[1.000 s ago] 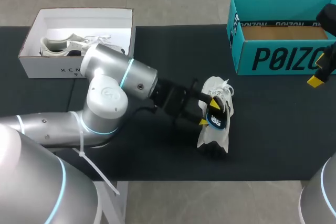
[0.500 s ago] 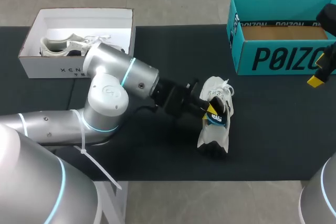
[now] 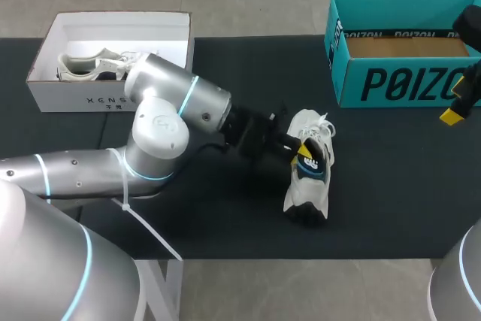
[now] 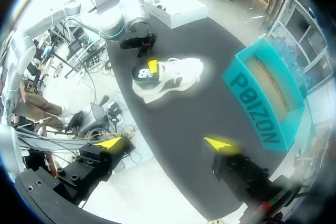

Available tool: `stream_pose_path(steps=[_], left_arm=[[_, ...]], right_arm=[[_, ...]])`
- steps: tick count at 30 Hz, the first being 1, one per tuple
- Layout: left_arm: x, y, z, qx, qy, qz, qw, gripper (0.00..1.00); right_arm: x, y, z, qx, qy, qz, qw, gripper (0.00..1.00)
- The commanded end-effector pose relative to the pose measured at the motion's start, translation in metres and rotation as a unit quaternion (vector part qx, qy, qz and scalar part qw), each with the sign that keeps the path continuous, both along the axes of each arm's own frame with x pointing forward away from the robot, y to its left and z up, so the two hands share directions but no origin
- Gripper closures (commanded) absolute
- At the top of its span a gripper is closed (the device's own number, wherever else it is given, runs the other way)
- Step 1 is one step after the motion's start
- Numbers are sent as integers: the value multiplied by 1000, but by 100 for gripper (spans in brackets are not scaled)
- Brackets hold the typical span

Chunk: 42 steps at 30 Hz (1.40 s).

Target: Take the shoe out of the shoebox, open the shoe tongue, remove and reinsert the insole, then place the shoe into the shoebox

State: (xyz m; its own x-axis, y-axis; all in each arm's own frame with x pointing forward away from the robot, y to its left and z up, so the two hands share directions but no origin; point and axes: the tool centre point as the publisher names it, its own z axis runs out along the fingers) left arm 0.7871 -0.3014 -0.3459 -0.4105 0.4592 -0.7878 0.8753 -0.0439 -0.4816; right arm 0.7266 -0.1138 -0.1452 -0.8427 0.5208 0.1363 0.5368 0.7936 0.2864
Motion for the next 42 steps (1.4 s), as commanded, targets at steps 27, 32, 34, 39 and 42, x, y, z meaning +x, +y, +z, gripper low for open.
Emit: stream_pose_path(steps=[27,32,34,39,42], left_arm=[[-25,9,11,-6,15,22,1000,56],[-29,8,10,-2,24,14,1000,95],[-29,10,7,0,27,11,1000,100],[-23,12,6,8,16,2,1000,100],[-13,14,6,10,1,0,1000,100]], right_arm=[[2,0,0,-1,2,1,1000,0],[2,0,0,-1,2,1,1000,0],[2,0,0,-1,2,1,1000,0],[2,0,0,-1,2,1,1000,0],[2,0,0,-1,2,1,1000,0]])
